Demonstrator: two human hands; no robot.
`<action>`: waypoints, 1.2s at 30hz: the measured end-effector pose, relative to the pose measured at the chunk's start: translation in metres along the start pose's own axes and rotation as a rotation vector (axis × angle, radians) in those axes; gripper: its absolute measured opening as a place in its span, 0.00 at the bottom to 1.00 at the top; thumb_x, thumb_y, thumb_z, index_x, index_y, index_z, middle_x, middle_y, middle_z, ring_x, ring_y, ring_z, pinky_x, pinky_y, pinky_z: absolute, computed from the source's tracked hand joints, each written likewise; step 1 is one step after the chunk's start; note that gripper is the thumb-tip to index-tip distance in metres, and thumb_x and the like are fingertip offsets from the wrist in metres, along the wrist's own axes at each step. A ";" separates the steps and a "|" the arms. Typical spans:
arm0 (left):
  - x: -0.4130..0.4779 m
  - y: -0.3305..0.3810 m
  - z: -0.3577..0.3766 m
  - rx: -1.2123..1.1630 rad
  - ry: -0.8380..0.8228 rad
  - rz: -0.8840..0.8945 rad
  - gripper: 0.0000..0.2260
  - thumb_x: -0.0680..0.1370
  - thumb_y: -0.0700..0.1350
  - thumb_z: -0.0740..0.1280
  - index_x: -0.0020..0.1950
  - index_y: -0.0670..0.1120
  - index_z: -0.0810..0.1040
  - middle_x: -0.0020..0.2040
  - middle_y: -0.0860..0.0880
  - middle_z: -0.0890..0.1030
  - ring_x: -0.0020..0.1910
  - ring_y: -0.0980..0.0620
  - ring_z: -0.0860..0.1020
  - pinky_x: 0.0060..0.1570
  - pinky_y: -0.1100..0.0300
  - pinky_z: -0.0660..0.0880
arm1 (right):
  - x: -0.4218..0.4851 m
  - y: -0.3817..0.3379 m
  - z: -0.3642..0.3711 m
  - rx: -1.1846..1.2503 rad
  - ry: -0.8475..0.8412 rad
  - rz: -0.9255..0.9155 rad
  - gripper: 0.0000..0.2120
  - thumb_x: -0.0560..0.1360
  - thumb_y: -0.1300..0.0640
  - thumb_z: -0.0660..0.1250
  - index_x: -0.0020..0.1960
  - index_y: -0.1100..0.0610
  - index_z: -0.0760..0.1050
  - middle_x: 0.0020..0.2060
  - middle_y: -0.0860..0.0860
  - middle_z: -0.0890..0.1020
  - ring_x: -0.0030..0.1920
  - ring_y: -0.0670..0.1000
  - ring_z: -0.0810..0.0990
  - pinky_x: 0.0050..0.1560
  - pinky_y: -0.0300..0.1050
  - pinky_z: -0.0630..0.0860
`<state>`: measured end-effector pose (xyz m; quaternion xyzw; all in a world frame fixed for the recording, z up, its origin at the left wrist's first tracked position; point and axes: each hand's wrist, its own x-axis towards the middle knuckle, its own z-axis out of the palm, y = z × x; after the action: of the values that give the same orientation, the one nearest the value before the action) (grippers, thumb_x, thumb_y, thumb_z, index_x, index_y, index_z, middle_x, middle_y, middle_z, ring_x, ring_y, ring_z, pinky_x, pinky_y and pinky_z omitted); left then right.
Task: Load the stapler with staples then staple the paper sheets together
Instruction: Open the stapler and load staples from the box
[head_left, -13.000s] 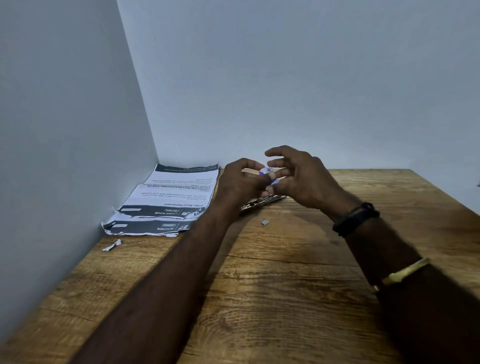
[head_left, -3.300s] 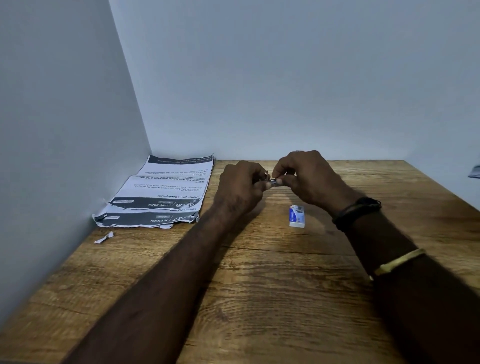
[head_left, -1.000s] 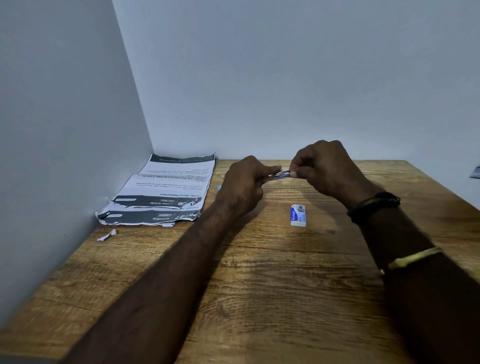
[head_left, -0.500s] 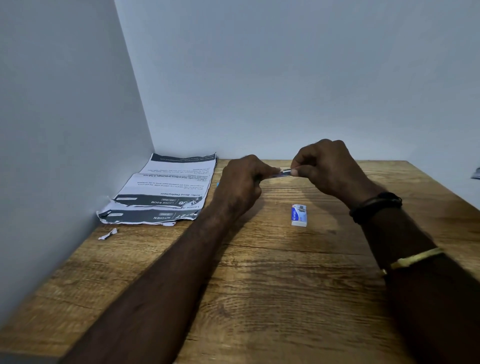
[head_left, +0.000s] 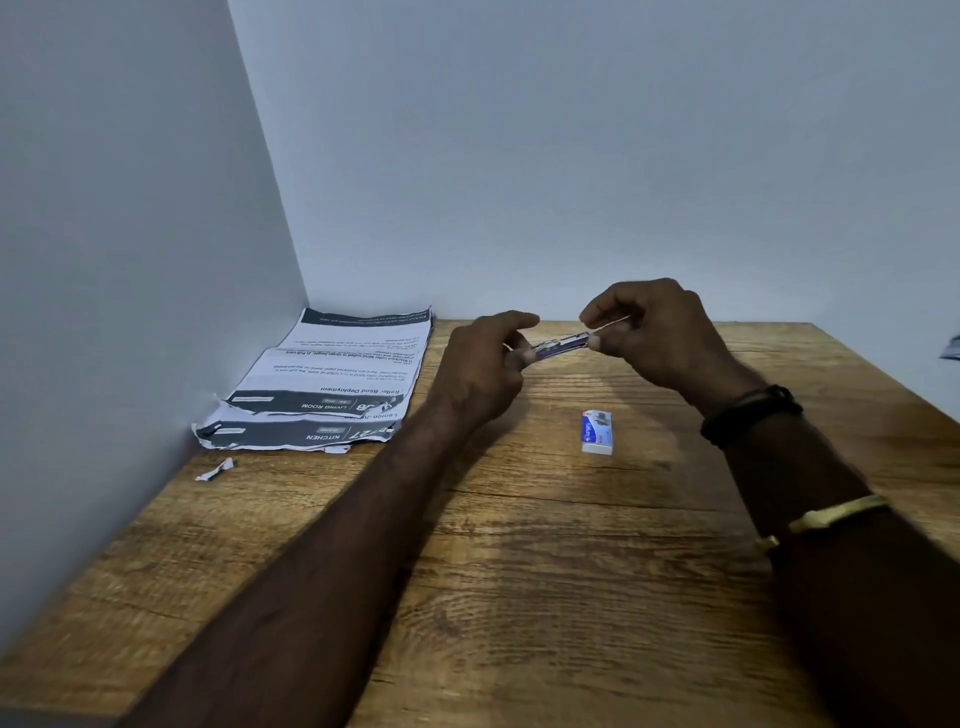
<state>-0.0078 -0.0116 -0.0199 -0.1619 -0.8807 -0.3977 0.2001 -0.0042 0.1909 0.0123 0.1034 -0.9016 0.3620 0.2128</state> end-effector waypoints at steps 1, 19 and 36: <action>0.001 -0.001 0.000 -0.042 -0.031 -0.054 0.18 0.78 0.40 0.72 0.68 0.46 0.80 0.49 0.49 0.85 0.51 0.49 0.83 0.59 0.57 0.77 | 0.000 0.001 0.002 0.027 0.011 0.013 0.10 0.71 0.64 0.78 0.50 0.54 0.86 0.42 0.49 0.86 0.42 0.44 0.81 0.41 0.29 0.70; 0.009 0.002 -0.018 -1.154 -0.053 -0.847 0.06 0.78 0.26 0.62 0.46 0.33 0.76 0.44 0.36 0.78 0.47 0.40 0.80 0.42 0.49 0.85 | -0.015 -0.020 0.037 0.184 -0.253 -0.168 0.20 0.67 0.72 0.77 0.53 0.53 0.85 0.60 0.50 0.81 0.57 0.44 0.83 0.52 0.54 0.83; 0.000 0.016 -0.008 -0.925 -0.148 -0.650 0.05 0.76 0.34 0.69 0.48 0.43 0.82 0.40 0.44 0.83 0.37 0.50 0.81 0.38 0.61 0.83 | -0.004 -0.010 0.038 0.603 -0.166 -0.032 0.09 0.70 0.57 0.79 0.47 0.51 0.81 0.39 0.48 0.87 0.39 0.45 0.84 0.42 0.45 0.81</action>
<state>0.0012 -0.0077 -0.0043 0.0193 -0.6311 -0.7706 -0.0866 -0.0086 0.1573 -0.0085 0.2054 -0.7660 0.6002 0.1039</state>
